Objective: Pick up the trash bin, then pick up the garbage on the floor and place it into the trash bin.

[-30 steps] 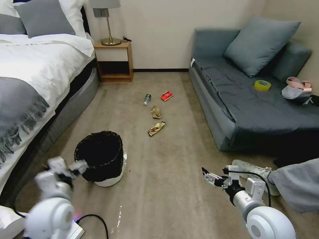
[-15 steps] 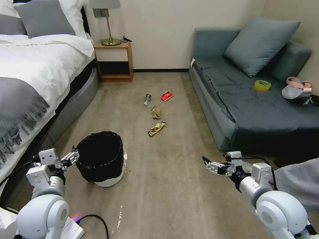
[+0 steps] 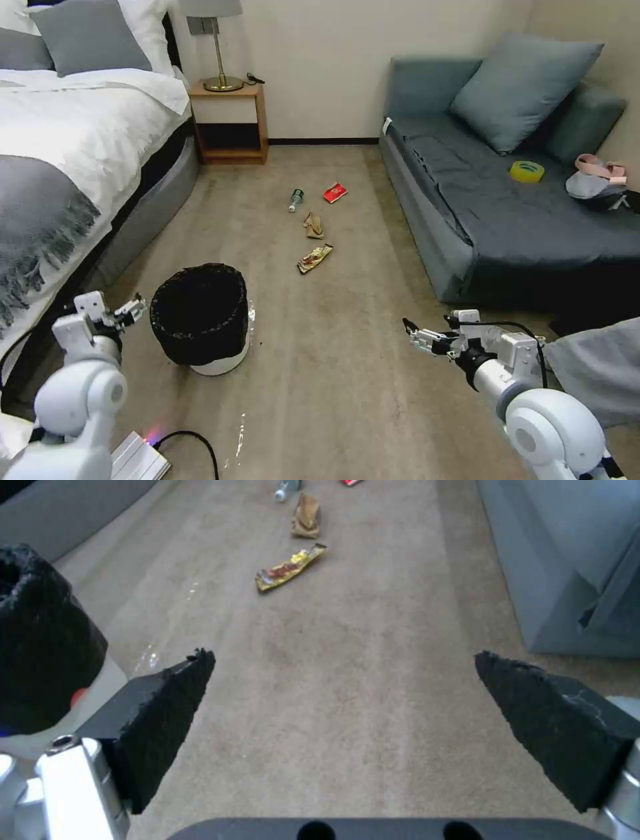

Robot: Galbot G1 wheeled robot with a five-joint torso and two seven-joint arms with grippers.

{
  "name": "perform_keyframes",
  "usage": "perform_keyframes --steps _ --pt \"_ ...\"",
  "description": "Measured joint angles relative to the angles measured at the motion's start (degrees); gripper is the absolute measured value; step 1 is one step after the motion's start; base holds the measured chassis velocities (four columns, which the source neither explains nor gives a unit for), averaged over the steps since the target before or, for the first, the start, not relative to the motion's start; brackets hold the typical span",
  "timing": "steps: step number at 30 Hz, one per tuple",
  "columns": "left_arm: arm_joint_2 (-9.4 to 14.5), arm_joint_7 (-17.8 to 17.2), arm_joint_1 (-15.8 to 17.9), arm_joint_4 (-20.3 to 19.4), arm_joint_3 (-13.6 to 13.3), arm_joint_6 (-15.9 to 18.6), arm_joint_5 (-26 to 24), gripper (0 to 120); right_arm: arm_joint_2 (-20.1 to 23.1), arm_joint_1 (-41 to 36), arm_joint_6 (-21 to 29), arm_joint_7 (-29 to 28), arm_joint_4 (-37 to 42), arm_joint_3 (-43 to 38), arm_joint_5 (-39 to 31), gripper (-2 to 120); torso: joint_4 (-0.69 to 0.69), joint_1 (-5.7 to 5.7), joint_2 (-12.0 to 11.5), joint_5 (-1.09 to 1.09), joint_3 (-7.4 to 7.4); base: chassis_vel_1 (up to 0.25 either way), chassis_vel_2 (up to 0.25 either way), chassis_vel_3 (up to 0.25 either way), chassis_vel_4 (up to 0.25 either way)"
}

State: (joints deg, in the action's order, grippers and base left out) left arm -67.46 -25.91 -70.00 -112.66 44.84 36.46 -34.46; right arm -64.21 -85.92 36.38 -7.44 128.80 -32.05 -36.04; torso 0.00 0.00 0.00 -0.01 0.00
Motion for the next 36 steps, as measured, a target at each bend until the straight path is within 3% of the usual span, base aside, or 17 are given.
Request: perform_keyframes --steps 5,10,13,19,25,36 --pt "2.0 -2.7 4.7 4.2 -1.2 3.6 -4.7 97 -1.7 -0.5 -0.5 0.3 0.0 0.2 1.1 100 0.00 0.00 0.0 0.01 0.00 0.000 0.000 0.000 0.000" --pt "2.4 -3.8 7.3 7.2 -2.2 5.3 -8.4 97 -2.8 -0.6 -0.7 0.5 0.0 0.5 1.6 100 0.00 0.00 0.0 0.00 0.00 0.000 0.000 0.000 0.000" --pt "2.1 -4.2 10.0 11.4 -4.1 5.9 -9.6 97 -3.4 -0.4 -1.1 0.9 -0.3 0.8 2.2 100 0.00 0.00 0.0 0.00 0.00 0.000 0.000 0.000 0.000" --pt "0.8 -3.9 11.7 16.0 -5.1 5.9 -8.7 97 -3.7 -0.1 -1.4 1.0 -0.5 1.0 2.3 100 0.01 0.00 0.0 0.00 0.00 0.000 0.000 0.000 0.000" --pt "-1.5 -2.1 13.9 21.2 -6.6 4.7 -4.7 97 -4.5 -0.5 -1.4 1.1 -0.3 1.1 2.6 100 0.00 0.00 0.0 0.00 0.00 0.000 0.000 0.000 0.000" --pt "-4.0 -1.0 17.3 26.1 -8.7 3.4 -1.4 94 -5.0 -0.7 -1.5 1.1 -0.3 1.7 3.1 100 0.00 0.00 0.0 0.01 0.00 0.000 0.000 0.000 0.000"
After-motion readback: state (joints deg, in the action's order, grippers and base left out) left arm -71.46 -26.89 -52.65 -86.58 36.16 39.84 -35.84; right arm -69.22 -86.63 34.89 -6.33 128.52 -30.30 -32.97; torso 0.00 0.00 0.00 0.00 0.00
